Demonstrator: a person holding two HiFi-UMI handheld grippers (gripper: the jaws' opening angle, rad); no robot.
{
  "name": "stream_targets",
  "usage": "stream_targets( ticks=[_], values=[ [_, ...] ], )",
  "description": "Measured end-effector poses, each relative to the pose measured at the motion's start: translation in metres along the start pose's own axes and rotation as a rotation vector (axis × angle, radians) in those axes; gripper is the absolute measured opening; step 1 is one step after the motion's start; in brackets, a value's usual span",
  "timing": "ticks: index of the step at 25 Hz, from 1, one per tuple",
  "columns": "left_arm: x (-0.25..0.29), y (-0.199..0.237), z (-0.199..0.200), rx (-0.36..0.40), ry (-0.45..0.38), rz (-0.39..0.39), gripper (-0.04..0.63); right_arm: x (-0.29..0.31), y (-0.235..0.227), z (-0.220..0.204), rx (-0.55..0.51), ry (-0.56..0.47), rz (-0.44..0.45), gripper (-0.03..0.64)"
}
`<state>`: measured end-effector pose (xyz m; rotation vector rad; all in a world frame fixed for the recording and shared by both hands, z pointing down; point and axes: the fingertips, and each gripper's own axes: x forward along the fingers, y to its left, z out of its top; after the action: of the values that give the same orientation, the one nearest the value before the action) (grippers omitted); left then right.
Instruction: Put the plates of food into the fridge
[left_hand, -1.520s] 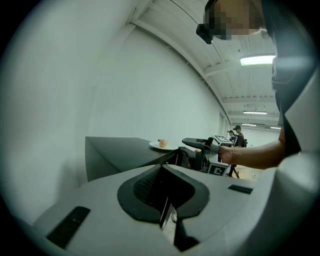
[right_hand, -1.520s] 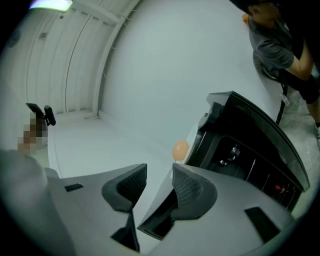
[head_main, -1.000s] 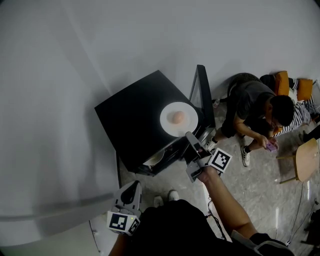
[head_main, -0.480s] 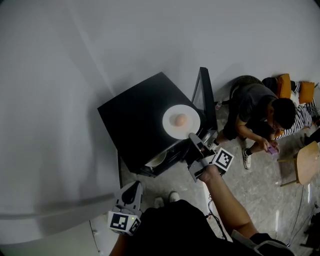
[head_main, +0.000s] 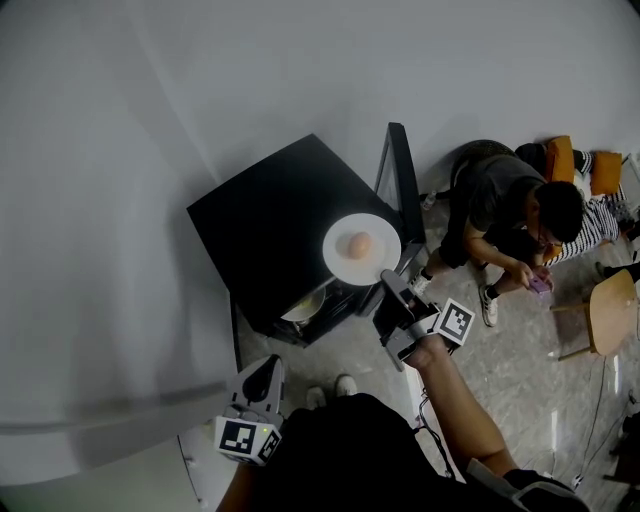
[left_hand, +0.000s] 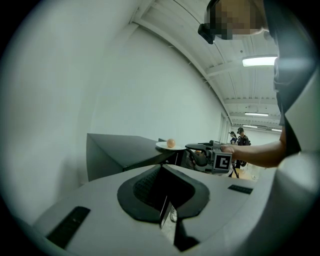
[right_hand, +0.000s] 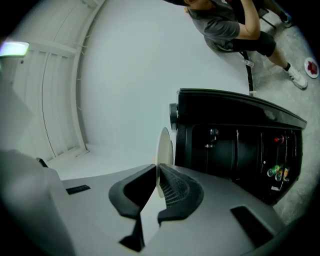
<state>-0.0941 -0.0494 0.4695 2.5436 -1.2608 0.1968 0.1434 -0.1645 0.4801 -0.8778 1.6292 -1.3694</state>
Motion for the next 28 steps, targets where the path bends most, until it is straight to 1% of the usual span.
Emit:
stream_targets(
  ticks=[4, 10, 14, 18, 21, 25, 28],
  values=[
    [-0.004, -0.005, -0.004, 0.014, 0.003, -0.012, 0.023, -0.016, 0.007, -0.003, 0.001, 0.002, 0.021, 0.038],
    [-0.012, -0.014, -0.007, 0.023, -0.004, -0.025, 0.023, -0.052, 0.014, -0.011, 0.023, 0.005, 0.029, 0.038],
    [-0.015, -0.022, -0.01, 0.007, 0.0, -0.038, 0.024, -0.078, 0.01, -0.011, 0.04, 0.014, 0.037, 0.038],
    [-0.017, -0.028, -0.016, 0.009, 0.012, -0.048, 0.025, -0.097, 0.001, -0.014, 0.033, 0.054, 0.026, 0.038],
    [-0.019, -0.028, -0.019, 0.013, 0.016, -0.044, 0.023, -0.103, -0.007, -0.017, 0.047, 0.056, 0.02, 0.038],
    [-0.02, -0.022, -0.026, 0.006, 0.031, -0.034, 0.023, -0.104, -0.033, -0.023, 0.081, 0.046, -0.01, 0.038],
    [-0.021, -0.021, -0.025, 0.019, 0.033, -0.029, 0.023, -0.1, -0.051, -0.026, 0.085, 0.069, -0.036, 0.038]
  ],
)
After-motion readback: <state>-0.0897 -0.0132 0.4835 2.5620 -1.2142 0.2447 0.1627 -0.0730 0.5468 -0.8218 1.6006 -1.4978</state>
